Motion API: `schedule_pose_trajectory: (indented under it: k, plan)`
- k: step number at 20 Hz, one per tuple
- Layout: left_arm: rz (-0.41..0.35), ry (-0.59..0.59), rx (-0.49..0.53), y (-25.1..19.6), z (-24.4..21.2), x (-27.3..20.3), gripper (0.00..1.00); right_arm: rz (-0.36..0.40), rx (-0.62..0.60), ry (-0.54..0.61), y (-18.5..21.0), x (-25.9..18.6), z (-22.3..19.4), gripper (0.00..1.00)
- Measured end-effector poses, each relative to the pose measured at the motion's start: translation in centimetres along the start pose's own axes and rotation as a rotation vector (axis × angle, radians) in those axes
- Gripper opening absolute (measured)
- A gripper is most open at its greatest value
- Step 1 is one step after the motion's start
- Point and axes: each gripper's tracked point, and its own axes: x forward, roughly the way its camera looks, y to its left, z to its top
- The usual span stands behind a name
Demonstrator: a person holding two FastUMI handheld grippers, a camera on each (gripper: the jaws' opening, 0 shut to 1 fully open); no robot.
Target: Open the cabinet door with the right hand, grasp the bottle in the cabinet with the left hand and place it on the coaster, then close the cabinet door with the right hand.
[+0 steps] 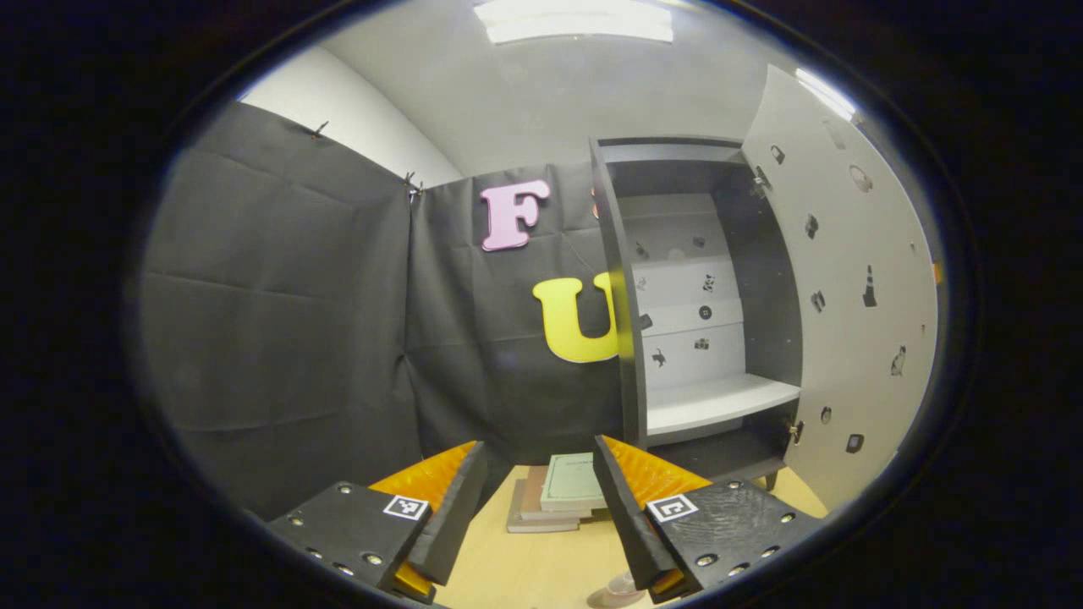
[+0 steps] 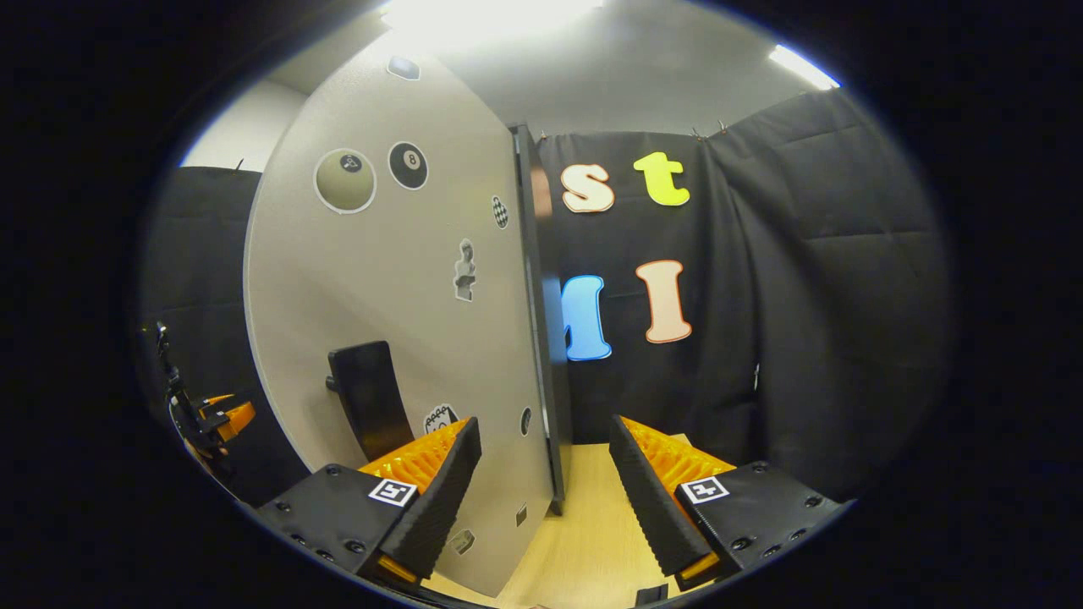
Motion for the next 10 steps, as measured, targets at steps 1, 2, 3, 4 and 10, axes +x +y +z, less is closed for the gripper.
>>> schedule_pose_trajectory:
  k: [1, 2, 3, 4, 10]
  plan:
    - [-0.002, 0.004, 0.004, 0.2, -0.2, 0.1, 0.75, 0.005, -0.004, -0.001, 0.5, 0.0, 0.0, 0.97]
    - [-0.003, 0.006, 0.009, 0.4, -0.2, 0.2, 0.75, 0.01, -0.007, -0.005, 1.0, 0.0, 0.0, 0.97]
    - [-0.004, 0.006, 0.014, 0.5, -0.2, 0.1, 0.78, 0.012, -0.01, -0.006, 1.3, 0.1, 0.0, 0.97]
    - [-0.008, 0.005, 0.017, 0.6, -0.3, 0.2, 0.78, 0.014, -0.008, -0.007, 1.5, 0.2, 0.0, 0.96]
    - [-0.041, 0.0, 0.017, 0.5, -0.1, -0.2, 0.75, 0.015, -0.007, -0.01, 3.3, 0.3, -0.1, 0.96]
